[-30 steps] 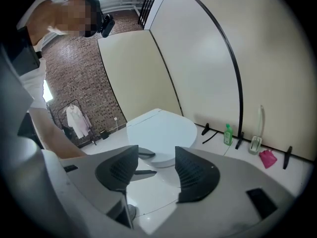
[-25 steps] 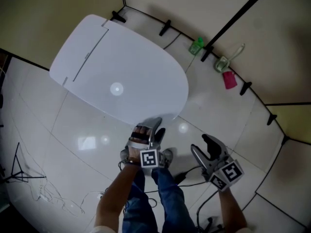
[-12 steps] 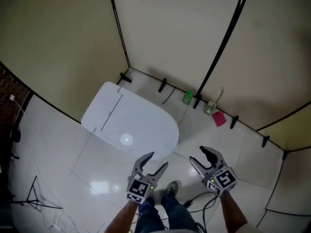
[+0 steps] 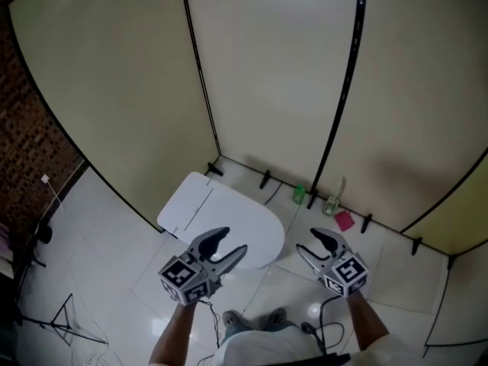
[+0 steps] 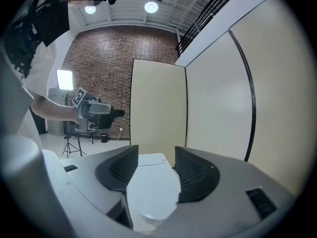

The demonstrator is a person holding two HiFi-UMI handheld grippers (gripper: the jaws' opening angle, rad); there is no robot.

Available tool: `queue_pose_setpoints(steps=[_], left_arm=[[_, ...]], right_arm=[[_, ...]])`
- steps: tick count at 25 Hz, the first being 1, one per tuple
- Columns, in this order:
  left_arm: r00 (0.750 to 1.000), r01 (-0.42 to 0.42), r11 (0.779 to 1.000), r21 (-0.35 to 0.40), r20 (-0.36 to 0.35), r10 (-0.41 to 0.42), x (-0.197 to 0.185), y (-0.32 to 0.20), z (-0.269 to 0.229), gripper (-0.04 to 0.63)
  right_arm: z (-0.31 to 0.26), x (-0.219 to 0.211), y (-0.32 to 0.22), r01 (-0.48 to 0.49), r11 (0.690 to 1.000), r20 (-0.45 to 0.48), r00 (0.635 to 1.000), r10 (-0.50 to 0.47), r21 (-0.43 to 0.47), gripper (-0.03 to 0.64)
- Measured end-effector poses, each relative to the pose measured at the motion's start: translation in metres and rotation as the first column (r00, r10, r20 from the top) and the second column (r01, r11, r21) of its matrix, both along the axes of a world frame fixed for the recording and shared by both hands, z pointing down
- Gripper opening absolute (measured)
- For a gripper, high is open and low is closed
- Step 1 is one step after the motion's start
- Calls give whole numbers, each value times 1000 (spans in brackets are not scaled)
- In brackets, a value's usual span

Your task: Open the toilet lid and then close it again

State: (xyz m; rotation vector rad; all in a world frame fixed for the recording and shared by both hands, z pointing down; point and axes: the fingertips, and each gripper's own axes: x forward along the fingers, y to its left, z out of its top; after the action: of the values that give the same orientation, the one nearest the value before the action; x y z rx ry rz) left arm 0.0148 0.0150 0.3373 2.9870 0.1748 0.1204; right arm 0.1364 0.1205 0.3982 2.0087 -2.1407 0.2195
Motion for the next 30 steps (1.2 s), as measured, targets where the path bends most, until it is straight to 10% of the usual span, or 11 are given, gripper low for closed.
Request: queue_pose_setpoints(steps=[13, 23, 27, 30], left_arm=[[999, 2, 1000, 9, -34, -2, -10, 13, -18, 258], [994, -107, 993, 48, 4, 107, -23, -36, -4, 258], [981, -194, 976, 98, 29, 192, -38, -80, 16, 258], [951, -308, 942, 130, 65, 302, -61, -110, 40, 258]], right_arm=[[-8, -27, 0, 26, 999, 4, 1000, -26, 20, 232], [20, -78, -9, -179, 984, 99, 979, 179, -8, 232], [56, -101, -27, -353, 933, 147, 922, 359, -62, 232], [85, -133, -37, -531, 840, 185, 819, 543, -112, 232]])
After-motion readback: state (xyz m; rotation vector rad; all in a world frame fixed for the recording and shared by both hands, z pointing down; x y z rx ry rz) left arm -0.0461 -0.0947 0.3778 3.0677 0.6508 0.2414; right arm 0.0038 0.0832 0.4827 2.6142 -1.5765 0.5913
